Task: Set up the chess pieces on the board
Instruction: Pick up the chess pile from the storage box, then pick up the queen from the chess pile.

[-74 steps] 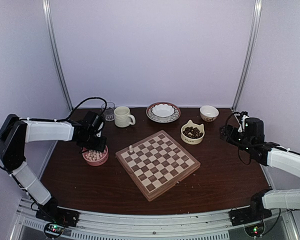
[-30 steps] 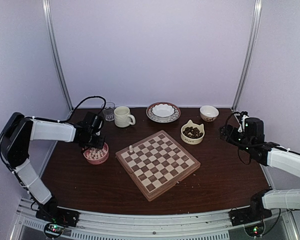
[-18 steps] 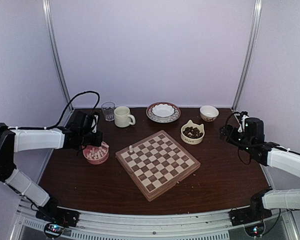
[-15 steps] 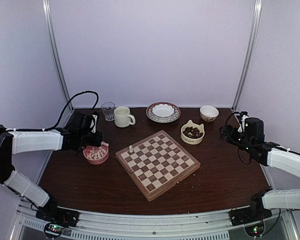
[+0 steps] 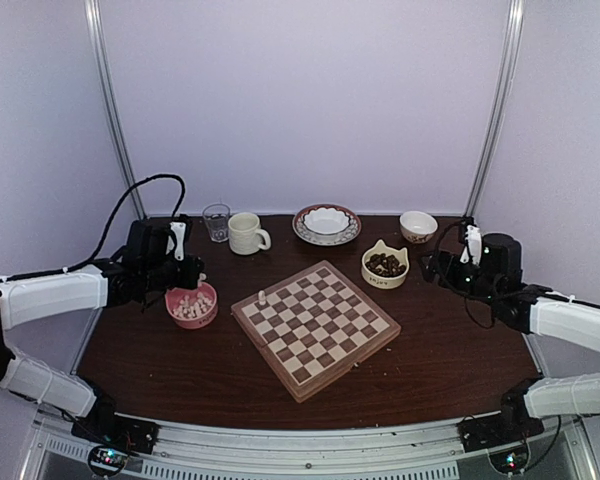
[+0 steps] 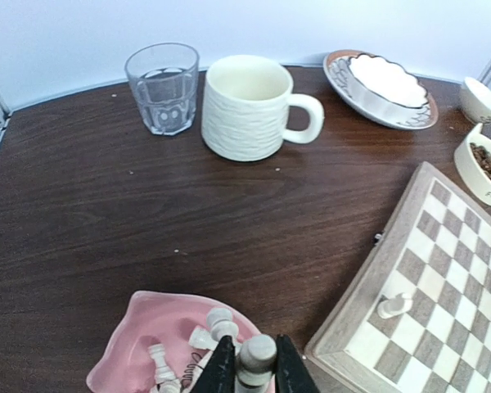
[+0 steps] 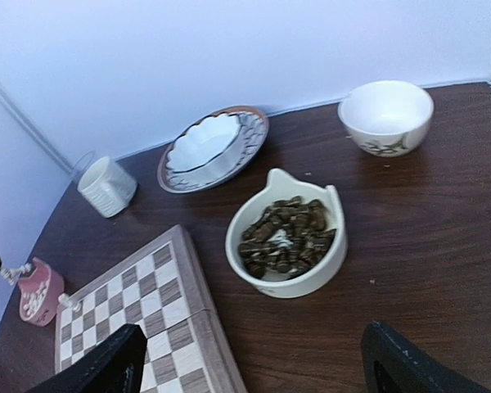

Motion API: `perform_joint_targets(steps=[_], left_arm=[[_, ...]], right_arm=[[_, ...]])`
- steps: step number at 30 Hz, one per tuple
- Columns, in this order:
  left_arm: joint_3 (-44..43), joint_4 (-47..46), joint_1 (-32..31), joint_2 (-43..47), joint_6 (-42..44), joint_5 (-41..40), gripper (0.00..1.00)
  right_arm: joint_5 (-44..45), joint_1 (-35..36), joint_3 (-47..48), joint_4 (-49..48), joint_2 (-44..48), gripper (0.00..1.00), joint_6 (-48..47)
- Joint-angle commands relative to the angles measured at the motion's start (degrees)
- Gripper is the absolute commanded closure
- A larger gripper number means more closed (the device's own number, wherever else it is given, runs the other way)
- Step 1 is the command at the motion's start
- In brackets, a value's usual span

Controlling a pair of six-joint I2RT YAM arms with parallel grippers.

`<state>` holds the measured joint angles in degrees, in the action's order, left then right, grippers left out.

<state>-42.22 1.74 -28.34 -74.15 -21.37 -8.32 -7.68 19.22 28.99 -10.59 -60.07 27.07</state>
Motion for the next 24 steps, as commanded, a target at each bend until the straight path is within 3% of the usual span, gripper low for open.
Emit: perform_joint_targets(steps=[1, 9, 16, 24], left_arm=[[1.1, -0.5, -0.4, 2.6, 0.6, 11.1, 0.82], [1.2, -5.4, -2.6, 3.9, -0.4, 27.3, 0.81], [-2.3, -4.6, -10.5, 2.3, 2.5, 31.1, 0.81], [-4.4, -6.0, -15.2, 0.8, 4.0, 39.6, 0.81]], right_arm=[[-5.8, 5.4, 2.2, -6.2, -1.2, 0.05, -6.1], [-12.5, 15.3, 4.6, -9.2, -4.9, 0.05, -12.1], [-12.9, 22.0, 6.0, -12.9, -9.1, 0.05, -13.8], [-16.3, 26.0, 0.8, -26.5, -11.3, 0.01, -16.7]])
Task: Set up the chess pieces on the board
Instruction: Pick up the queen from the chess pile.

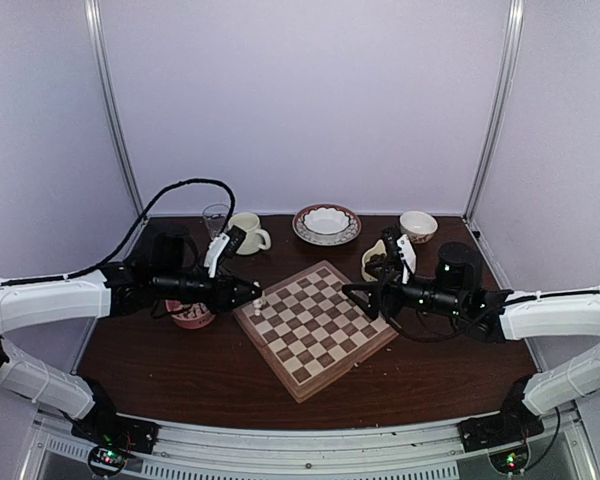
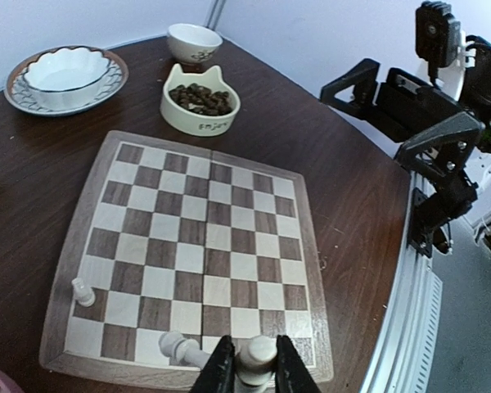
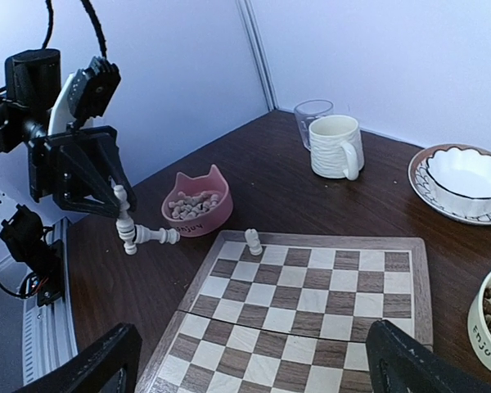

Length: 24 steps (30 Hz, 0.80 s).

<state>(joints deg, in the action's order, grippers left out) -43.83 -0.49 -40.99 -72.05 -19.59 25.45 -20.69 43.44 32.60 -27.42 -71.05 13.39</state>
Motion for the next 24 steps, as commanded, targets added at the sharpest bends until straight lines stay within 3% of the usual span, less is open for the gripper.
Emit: perform_joint_targets(steps=[1, 4, 7, 8, 11, 15, 24], left_arm=[[-3.0, -3.8, -3.3, -1.8, 2.8, 6.2, 0.81], [-4.0, -3.4, -5.1, -3.5, 4.1, 6.7, 0.81], [-4.6, -3.4, -6.2, -5.1, 4.6, 7.1, 0.81], [-4.8, -3.4, -6.5, -5.5, 4.8, 7.3, 0.82], [-5.6, -3.1, -7.4, -7.2, 5.6, 8.4, 0.81], [-7.3, -2.2, -8.5, -9.5, 6.2, 11.4, 0.82], [-9.6, -0.5, -11.3, -11.9, 7.5, 15.7, 0.82]], right_arm=[[-3.7, 2.1, -3.9, -12.0, -0.7, 0.0, -3.5], [-4.7, 2.2, -4.5, -16.7, -3.6, 0.0, -1.8], [-7.7, 2.6, 4.1, 0.2, -6.2, 0.01, -3.5], [-9.0, 2.7, 5.5, 1.8, -7.2, 0.01, -4.6], [-8.8, 3.8, 2.5, -4.3, -7.9, 0.0, -6.2], [-4.5, 8.0, -1.7, -8.7, -6.3, 0.0, -14.2], [6.0, 15.6, 0.4, 2.9, -4.6, 0.06, -27.3]])
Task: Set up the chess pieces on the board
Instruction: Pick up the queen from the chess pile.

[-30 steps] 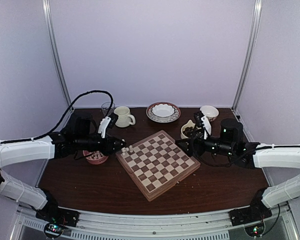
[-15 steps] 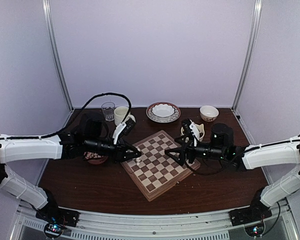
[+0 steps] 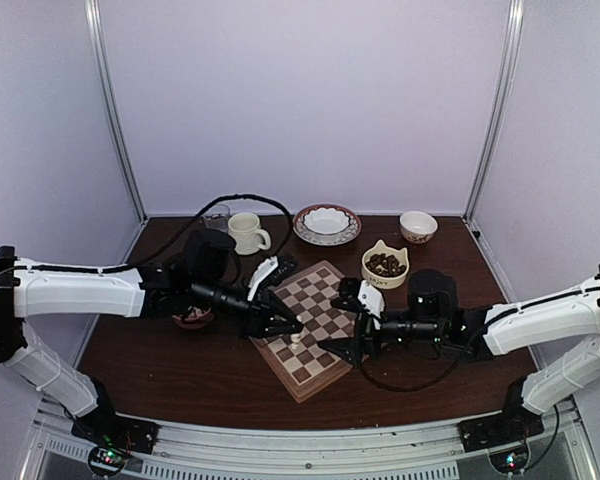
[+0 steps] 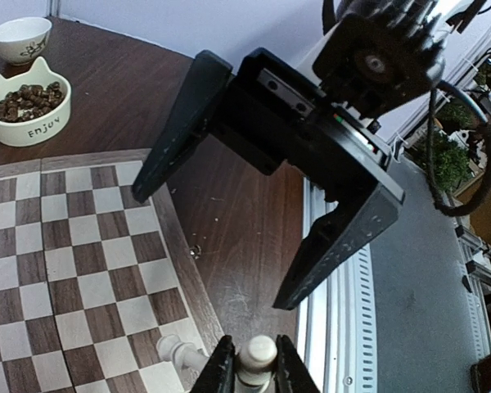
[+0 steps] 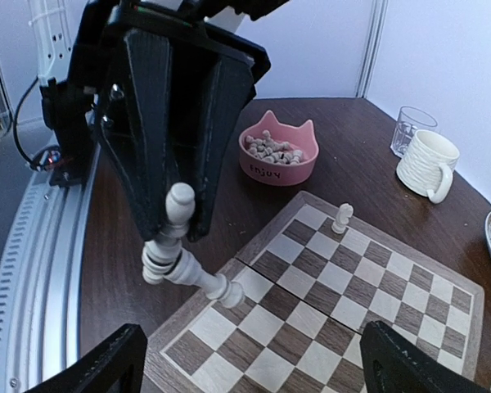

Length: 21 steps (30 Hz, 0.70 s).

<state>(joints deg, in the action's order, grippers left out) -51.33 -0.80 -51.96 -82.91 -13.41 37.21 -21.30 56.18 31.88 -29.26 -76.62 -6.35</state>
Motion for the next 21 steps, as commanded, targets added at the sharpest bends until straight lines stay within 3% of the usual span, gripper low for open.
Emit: perform_joint_targets(steps=[1, 13, 21], left_arm=[[-2.3, -0.2, -0.3, -1.3, 1.2, 4.8, 0.82], [-3.5, -0.1, -1.0, -2.4, 0.8, 10.3, 0.81], [-3.9, -0.6, -1.7, -2.7, 0.4, 11.7, 0.81]], right_arm=[[8.4, 4.0, 1.5, 5.6, 0.9, 0.06, -8.8], [17.9, 11.4, 4.0, 9.5, -1.3, 0.18, -16.1], [19.0, 13.1, 4.3, 8.8, -2.0, 0.3, -16.4]])
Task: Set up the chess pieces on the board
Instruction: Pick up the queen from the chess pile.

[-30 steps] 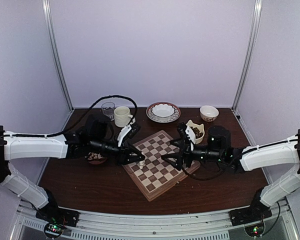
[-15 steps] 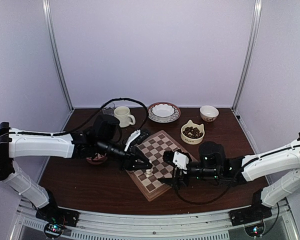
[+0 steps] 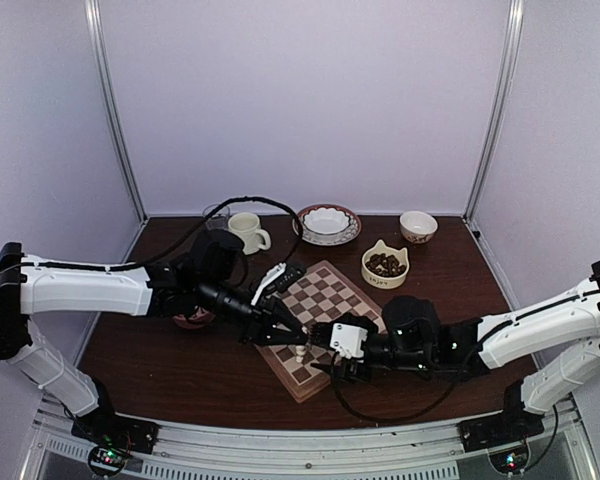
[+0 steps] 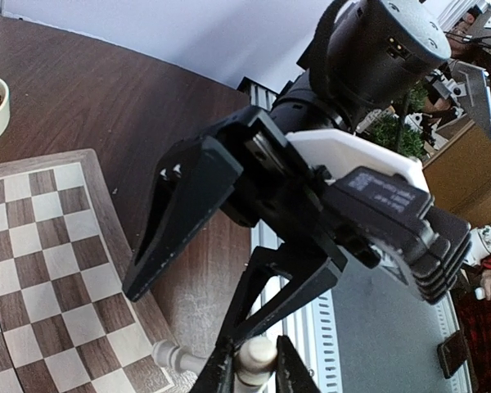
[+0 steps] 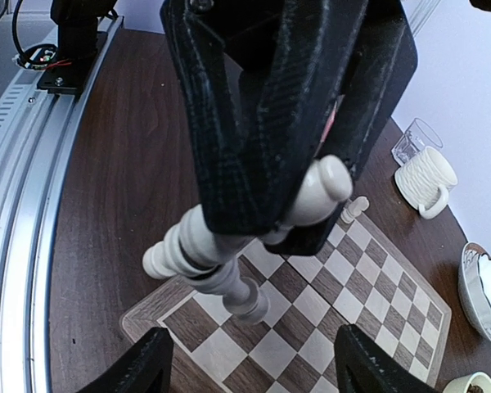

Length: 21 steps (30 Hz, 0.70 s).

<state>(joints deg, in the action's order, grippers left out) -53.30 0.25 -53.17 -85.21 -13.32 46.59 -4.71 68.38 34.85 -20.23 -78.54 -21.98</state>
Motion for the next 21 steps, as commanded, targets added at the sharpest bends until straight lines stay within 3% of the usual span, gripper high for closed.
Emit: perform_joint_targets(steps=[1, 21], left_arm=[[-1.9, -1.8, -0.5, -0.4, 0.2, 2.4, 0.81], [-2.2, -4.4, -1.2, -2.0, -1.7, 5.1, 0.82]], right_arm=[[2.4, 1.1, 1.4, -0.3, 0.1, 0.31, -0.7], [1.9, 4.5, 4.1, 1.2, -2.5, 0.46, -1.0]])
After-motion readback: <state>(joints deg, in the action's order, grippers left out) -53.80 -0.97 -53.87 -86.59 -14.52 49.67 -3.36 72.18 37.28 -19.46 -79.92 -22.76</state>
